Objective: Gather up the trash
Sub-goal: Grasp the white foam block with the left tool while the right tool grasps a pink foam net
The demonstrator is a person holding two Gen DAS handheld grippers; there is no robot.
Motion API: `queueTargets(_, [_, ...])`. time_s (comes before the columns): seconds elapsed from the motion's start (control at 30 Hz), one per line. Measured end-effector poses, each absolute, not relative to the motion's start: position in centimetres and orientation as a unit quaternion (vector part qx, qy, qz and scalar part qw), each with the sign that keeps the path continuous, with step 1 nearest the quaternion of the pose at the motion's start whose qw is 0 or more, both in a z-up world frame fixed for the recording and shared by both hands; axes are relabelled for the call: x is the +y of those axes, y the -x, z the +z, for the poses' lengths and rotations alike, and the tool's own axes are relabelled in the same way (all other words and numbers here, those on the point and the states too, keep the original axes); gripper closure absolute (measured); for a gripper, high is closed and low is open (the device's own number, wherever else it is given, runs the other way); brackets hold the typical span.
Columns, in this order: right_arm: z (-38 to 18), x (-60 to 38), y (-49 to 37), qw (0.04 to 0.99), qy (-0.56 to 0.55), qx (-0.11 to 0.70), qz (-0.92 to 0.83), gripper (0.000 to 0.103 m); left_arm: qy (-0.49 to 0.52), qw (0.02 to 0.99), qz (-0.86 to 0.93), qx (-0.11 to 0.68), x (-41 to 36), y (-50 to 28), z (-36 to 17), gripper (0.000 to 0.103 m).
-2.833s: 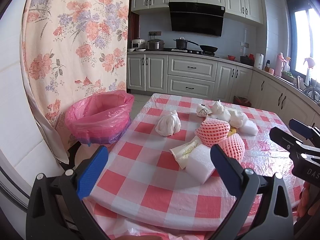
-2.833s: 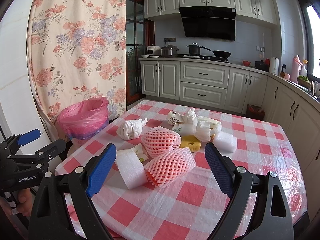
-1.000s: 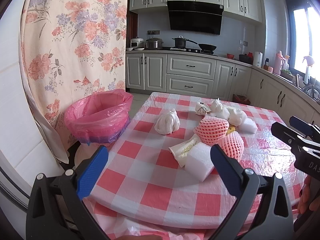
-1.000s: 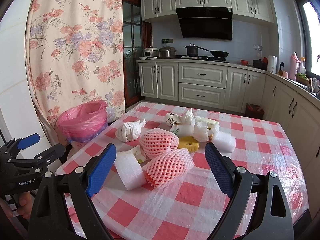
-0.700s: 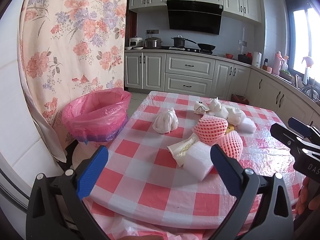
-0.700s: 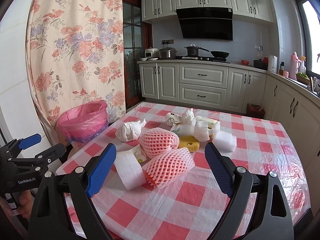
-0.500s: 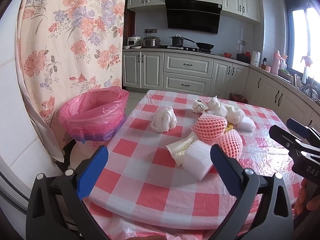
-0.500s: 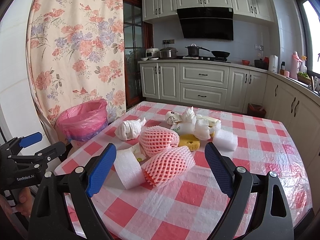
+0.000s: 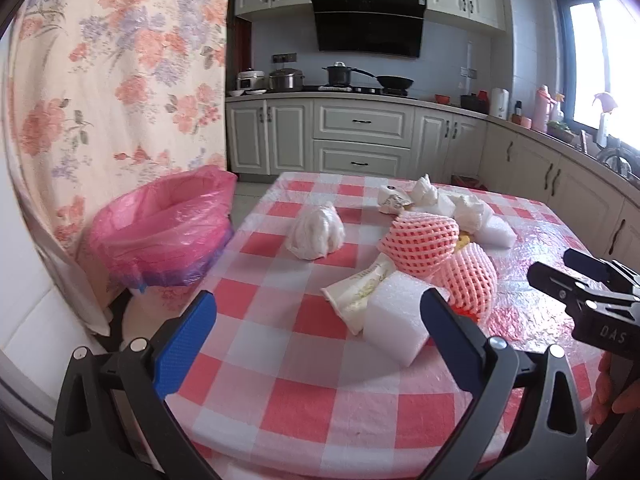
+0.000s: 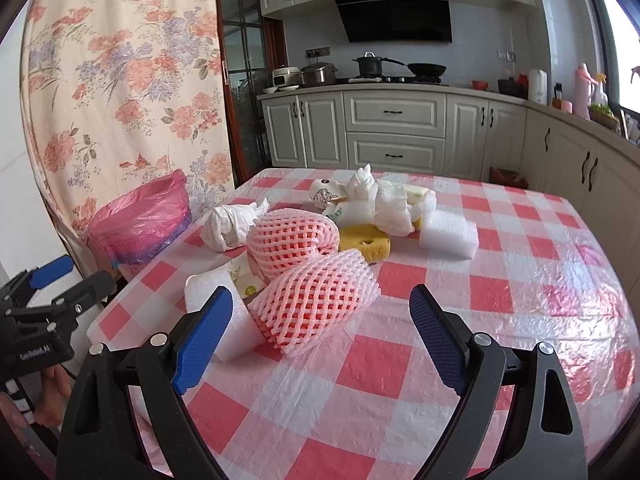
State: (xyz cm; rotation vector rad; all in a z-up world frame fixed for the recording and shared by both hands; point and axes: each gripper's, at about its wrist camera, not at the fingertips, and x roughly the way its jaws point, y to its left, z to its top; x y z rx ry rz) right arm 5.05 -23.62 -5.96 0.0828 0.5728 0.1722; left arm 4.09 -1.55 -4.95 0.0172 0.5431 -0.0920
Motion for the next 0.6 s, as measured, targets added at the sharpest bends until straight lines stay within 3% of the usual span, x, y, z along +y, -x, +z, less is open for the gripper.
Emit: queueTargets(0.6, [-12.3, -22.4, -14.0, 0.919, -0.072, 0.377, 0.090, 0.019, -0.054, 0.947, -0.119, 0.295, -5.2, -9.3, -10.7, 0.005])
